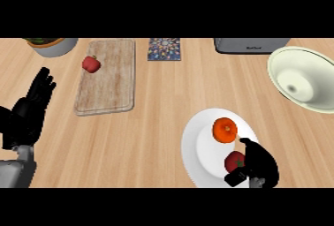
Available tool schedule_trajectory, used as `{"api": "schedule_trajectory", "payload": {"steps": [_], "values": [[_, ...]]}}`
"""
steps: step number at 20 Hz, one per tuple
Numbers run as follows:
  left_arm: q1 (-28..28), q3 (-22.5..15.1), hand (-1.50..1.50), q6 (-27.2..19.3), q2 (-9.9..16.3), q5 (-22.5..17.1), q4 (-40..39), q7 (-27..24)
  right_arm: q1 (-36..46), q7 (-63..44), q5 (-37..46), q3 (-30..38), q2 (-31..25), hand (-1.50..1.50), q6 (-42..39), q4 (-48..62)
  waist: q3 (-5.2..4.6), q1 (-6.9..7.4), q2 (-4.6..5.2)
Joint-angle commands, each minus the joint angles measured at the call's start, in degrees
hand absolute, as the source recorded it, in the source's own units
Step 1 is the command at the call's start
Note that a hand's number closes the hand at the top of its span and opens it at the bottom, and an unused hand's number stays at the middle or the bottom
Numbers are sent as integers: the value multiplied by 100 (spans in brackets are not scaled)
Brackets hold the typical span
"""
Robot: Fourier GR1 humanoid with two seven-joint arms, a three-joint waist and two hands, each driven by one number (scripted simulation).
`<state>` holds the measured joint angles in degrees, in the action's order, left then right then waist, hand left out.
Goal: Pick the tomato from the plate and place it in the bowl
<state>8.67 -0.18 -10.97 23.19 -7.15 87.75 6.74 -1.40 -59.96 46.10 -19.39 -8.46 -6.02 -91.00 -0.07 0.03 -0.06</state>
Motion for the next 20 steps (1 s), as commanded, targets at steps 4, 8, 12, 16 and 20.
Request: {"api": "schedule_trajectory", "payload": {"steps": [4, 8, 12, 16, 20], "values": [[-139, 219, 0, 332, -125, 53, -72, -173, 236, 363, -95, 226, 121, 150, -134, 339, 6, -5, 6], [127, 361, 0, 444, -99, -7, -350, -112, 456, 684, 43, 338, 242, 150, 262, 863, 7, -4, 12], [13, 400, 0, 405, -138, 42, 1, 19, 701, 775, 307, 357, 366, 150, 518, 1312, 8, 28, 11], [-60, 36, 0, 314, -291, 269, 266, 110, 2588, 547, 50, 1312, 135, 150, 50, 2312, 16, 283, 59], [322, 45, 0, 436, -267, 209, 80, 85, 3969, 703, 103, 1849, -471, 150, -35, 3459, 20, 506, 176]]}}
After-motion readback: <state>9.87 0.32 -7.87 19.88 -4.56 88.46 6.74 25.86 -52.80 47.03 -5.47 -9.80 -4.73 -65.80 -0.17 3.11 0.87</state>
